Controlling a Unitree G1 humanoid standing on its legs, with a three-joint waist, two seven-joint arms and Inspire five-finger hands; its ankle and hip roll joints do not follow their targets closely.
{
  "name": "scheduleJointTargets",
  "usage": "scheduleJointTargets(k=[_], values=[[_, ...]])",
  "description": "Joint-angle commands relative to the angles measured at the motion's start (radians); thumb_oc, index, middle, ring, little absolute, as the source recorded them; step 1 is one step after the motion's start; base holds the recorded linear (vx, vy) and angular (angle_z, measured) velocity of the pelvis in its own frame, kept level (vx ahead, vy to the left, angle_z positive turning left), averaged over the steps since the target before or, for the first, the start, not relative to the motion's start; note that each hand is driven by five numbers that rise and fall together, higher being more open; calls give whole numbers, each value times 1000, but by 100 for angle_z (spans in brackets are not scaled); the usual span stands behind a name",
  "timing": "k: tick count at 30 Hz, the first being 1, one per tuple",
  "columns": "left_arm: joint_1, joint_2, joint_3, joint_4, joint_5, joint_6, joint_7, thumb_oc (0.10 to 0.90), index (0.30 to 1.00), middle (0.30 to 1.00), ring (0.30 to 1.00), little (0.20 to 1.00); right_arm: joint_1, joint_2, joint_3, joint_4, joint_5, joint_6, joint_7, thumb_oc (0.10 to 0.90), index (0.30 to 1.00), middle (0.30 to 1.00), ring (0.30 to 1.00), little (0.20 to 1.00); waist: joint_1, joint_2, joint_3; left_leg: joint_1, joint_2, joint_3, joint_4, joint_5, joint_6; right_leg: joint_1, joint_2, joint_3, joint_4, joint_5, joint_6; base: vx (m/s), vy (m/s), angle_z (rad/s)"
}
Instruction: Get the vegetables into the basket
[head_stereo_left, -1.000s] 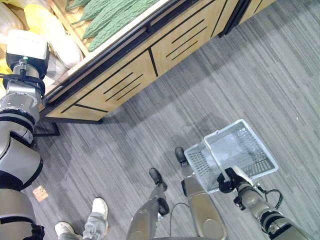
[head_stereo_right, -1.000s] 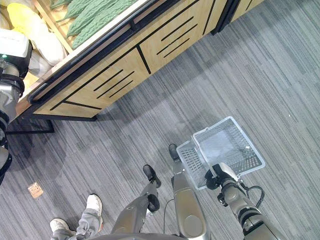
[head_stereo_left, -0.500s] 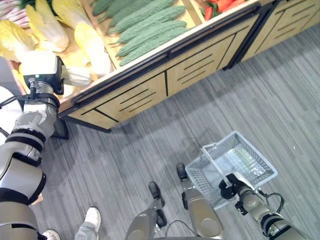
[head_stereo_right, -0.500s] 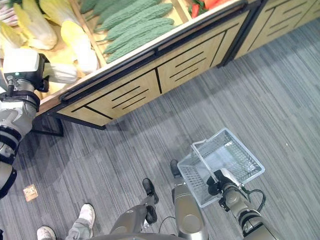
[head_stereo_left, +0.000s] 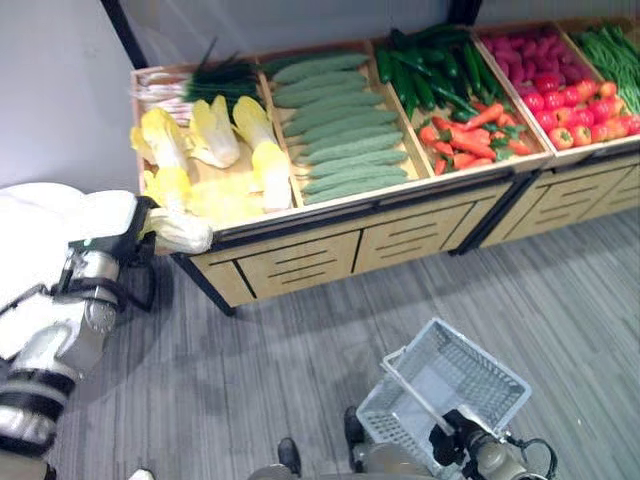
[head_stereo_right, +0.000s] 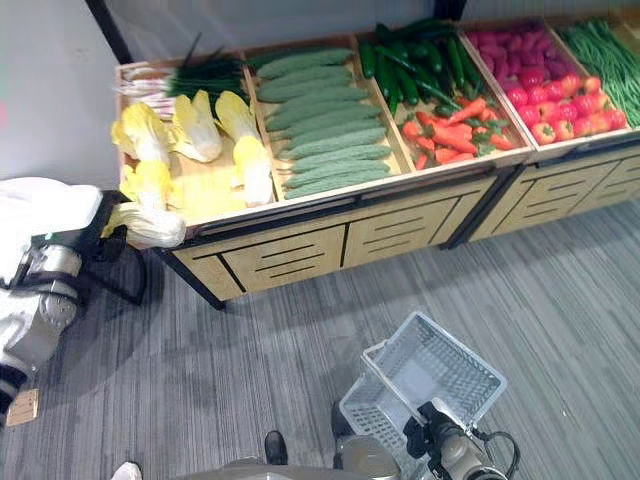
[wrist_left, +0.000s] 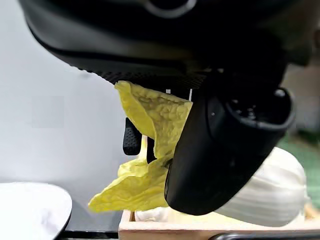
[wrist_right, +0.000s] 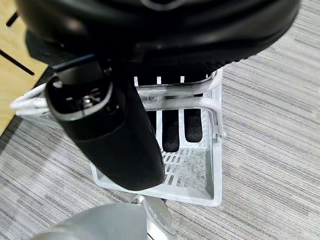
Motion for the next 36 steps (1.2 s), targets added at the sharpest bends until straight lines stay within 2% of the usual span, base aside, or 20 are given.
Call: scheduleJointTargets(k=[1, 4, 6, 7, 9, 10, 13, 16, 17, 21, 22, 23, 24, 36], values=[[-31, 22, 132, -83, -28, -34, 45, 400, 300, 300, 300, 300, 9, -13, -14, 17, -23, -7, 5, 400, 300, 300, 300, 300, -20, -19, -71, 35, -43, -16, 1, -152, 30, 91, -55, -3, -15, -124, 99, -90, 66, 17], [90, -74, 206, -196, -80, -56, 22, 400, 300, 300, 300, 300, 18, -9, -39, 9, -19, 0, 12, 400, 300, 300, 300, 300, -18, -22, -76, 52, -47, -22, 1, -160, 38, 109, -57, -7, -15, -128, 99, -51, 52, 3], [163, -158, 229, -247, -172, -88, -8, 400, 300, 300, 300, 300, 21, -3, -57, 4, -20, 6, 15, 400, 300, 300, 300, 300, -13, -27, -78, 61, -50, -28, 1, -163, 44, 121, -60, -10, -15, -130, 98, -40, 52, 1], [194, -179, 238, -281, -162, -86, -20, 400, 300, 300, 300, 300, 24, -6, -61, -9, -20, 5, 15, 400, 300, 300, 300, 300, -15, -27, -80, 68, -51, -32, 1, -165, 46, 129, -61, -12, -15, -131, 97, -33, 51, -2], [218, -205, 240, -305, -182, -91, -31, 400, 300, 300, 300, 300, 24, -7, -68, -12, -19, 6, 16, 400, 300, 300, 300, 300, -14, -28, -80, 71, -53, -35, 1, -167, 49, 134, -62, -15, -15, -132, 96, -36, 46, 1], [268, -271, 246, -353, -262, -112, -54, 400, 300, 300, 300, 300, 29, -10, -80, -32, -16, 8, 15, 400, 300, 300, 300, 300, -11, -32, -80, 76, -54, -41, 1, -167, 53, 141, -65, -20, -15, -132, 96, -54, 56, 6], [332, -323, 237, -391, -342, -127, -108, 400, 300, 300, 300, 300, 38, -13, -93, -53, -14, 7, 19, 400, 300, 300, 300, 300, -6, -39, -82, 83, -58, -47, 1, -172, 59, 151, -66, -29, -14, -135, 96, -38, 53, 10], [351, -341, 232, -415, -395, -136, -133, 400, 300, 300, 300, 300, 42, -20, -100, -70, -14, 6, 22, 400, 300, 300, 300, 300, -5, -41, -81, 85, -59, -53, 1, -173, 62, 155, -68, -34, -14, -136, 97, -47, 52, 11], [361, -361, 199, -446, -485, -149, -168, 400, 300, 300, 300, 300, 42, -20, -99, -77, -5, 4, 21, 400, 300, 300, 300, 300, -1, -48, -78, 82, -60, -60, 1, -173, 67, 153, -69, -38, -8, -134, 100, -55, 47, 6], [356, -372, 161, -451, -565, -153, -203, 400, 300, 300, 300, 300, 35, -17, -94, -74, -5, 1, 18, 400, 300, 300, 300, 300, -1, -50, -74, 76, -62, -63, 1, -171, 69, 146, -71, -41, -3, -130, 102, -56, 40, 6], [354, -372, 144, -442, -603, -153, -209, 400, 300, 300, 300, 300, 31, -17, -92, -72, -5, 1, 18, 400, 300, 300, 300, 300, -1, -52, -72, 73, -62, -62, 1, -170, 70, 141, -70, -39, -2, -127, 103, -63, 51, 5], [352, -379, 109, -446, -698, -148, -239, 400, 300, 300, 300, 300, 28, -15, -91, -73, -5, 1, 17, 400, 300, 300, 300, 300, -3, -53, -67, 68, -62, -61, 1, -169, 73, 132, -71, -35, 3, -122, 105, -79, 70, 2], [351, -381, 96, -454, -715, -145, -255, 400, 300, 300, 300, 300, 27, -10, -88, -73, -6, 0, 18, 400, 300, 300, 300, 300, -4, -53, -64, 66, -62, -63, 1, -170, 74, 130, -72, -34, 6, -121, 105, -58, 68, -1], [306, -350, 75, -461, -721, -130, -246, 400, 300, 300, 300, 300, 31, 14, -92, -54, 1, 5, 4, 400, 300, 300, 300, 300, -13, -53, -51, 71, -75, -48, 1, -182, 93, 115, -86, -17, 23, -104, 123, -18, 59, -1]])
